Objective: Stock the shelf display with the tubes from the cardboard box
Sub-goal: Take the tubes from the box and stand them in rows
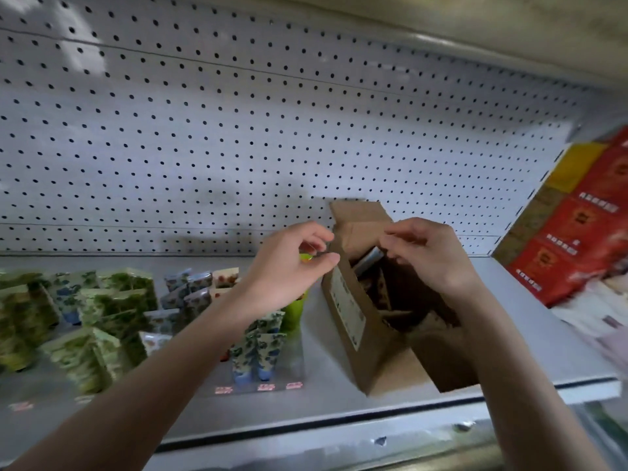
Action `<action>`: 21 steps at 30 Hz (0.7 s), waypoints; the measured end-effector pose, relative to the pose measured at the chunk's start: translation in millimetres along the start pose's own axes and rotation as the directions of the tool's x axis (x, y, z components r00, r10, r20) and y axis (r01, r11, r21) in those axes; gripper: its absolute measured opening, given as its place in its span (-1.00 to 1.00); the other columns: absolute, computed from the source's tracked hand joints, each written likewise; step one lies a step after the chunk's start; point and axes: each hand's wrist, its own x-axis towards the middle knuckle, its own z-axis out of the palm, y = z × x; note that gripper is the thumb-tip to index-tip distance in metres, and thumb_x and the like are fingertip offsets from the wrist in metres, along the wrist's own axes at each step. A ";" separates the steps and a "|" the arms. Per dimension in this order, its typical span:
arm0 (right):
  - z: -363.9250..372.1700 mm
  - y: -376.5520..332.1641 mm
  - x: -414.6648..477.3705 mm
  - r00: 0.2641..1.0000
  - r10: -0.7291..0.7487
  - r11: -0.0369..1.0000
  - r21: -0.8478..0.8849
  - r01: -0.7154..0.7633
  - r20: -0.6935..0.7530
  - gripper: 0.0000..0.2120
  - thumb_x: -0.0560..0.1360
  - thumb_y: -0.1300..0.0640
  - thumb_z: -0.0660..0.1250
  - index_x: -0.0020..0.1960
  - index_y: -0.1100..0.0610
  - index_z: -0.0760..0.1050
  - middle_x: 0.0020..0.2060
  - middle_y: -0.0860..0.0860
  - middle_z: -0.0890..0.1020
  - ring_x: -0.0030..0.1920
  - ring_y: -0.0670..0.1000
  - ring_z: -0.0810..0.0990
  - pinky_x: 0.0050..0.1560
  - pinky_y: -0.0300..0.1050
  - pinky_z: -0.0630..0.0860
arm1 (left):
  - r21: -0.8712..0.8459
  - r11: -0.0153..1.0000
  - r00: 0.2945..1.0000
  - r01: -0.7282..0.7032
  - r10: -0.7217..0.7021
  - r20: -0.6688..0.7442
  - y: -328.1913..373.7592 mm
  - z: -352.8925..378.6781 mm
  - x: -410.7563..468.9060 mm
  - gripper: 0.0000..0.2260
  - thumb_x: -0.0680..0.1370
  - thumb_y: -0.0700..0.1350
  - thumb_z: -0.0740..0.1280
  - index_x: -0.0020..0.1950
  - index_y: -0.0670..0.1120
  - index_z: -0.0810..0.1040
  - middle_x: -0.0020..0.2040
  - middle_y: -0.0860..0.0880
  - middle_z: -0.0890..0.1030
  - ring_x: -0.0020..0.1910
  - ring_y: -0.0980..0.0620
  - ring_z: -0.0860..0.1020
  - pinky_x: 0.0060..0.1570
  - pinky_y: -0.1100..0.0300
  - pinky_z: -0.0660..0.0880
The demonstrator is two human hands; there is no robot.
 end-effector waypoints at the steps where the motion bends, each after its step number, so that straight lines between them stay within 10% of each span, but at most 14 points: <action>1: -3.8 5.0 2.6 1.000 0.016 1.000 -0.020 -0.016 0.006 -0.93 0.45 0.13 0.41 -0.07 0.04 0.61 -0.22 0.08 0.67 -0.16 0.09 0.64 0.01 0.01 0.56 | -0.007 1.000 1.000 0.000 0.000 0.000 2.0 5.1 1.0 -0.79 0.46 -0.07 0.41 0.08 -0.02 0.58 -0.07 0.07 0.61 -0.04 0.18 0.56 0.05 0.31 0.48; 6: -16.6 24.8 17.6 0.987 0.114 0.991 -0.082 -0.105 0.113 -0.87 0.48 0.21 0.37 0.02 0.20 0.58 -0.21 0.14 0.64 -0.21 0.00 0.60 -0.12 -0.18 0.57 | 0.022 1.000 1.000 -0.015 0.016 -0.022 8.4 22.8 4.7 -0.81 0.47 -0.09 0.41 0.08 -0.05 0.58 -0.07 0.05 0.61 -0.04 0.17 0.55 -0.10 0.53 0.36; 13: -11.9 49.1 55.2 0.938 0.236 0.956 -0.232 -0.177 0.254 -0.81 0.52 0.20 0.30 0.06 0.30 0.55 -0.07 0.27 0.63 -0.04 0.21 0.64 0.07 0.06 0.58 | 0.015 0.999 0.998 0.036 -0.035 -0.057 13.2 32.6 7.7 -0.83 0.47 -0.08 0.39 0.06 0.01 0.59 -0.08 0.13 0.61 -0.03 0.25 0.54 -0.10 0.58 0.33; 18: 1.3 71.7 77.9 0.902 0.337 0.926 -0.267 -0.267 0.269 -0.89 0.48 0.04 0.33 -0.15 0.08 0.54 -0.03 0.15 0.62 0.20 0.10 0.52 0.00 0.00 0.62 | 0.051 0.996 0.993 0.070 -0.065 -0.099 14.0 33.7 9.4 -0.85 0.47 -0.09 0.39 0.02 0.04 0.58 -0.09 0.20 0.58 -0.03 0.29 0.52 -0.09 0.57 0.35; 21: 7.8 73.3 83.6 0.890 0.357 0.926 -0.235 -0.297 0.282 -0.86 0.52 0.07 0.29 -0.04 0.12 0.55 -0.02 0.14 0.63 -0.02 0.12 0.63 0.00 -0.06 0.59 | 0.064 0.993 0.988 0.096 -0.087 -0.124 12.3 31.8 10.9 -0.84 0.46 -0.08 0.39 0.03 0.05 0.58 -0.10 0.20 0.58 -0.05 0.29 0.52 -0.11 0.60 0.33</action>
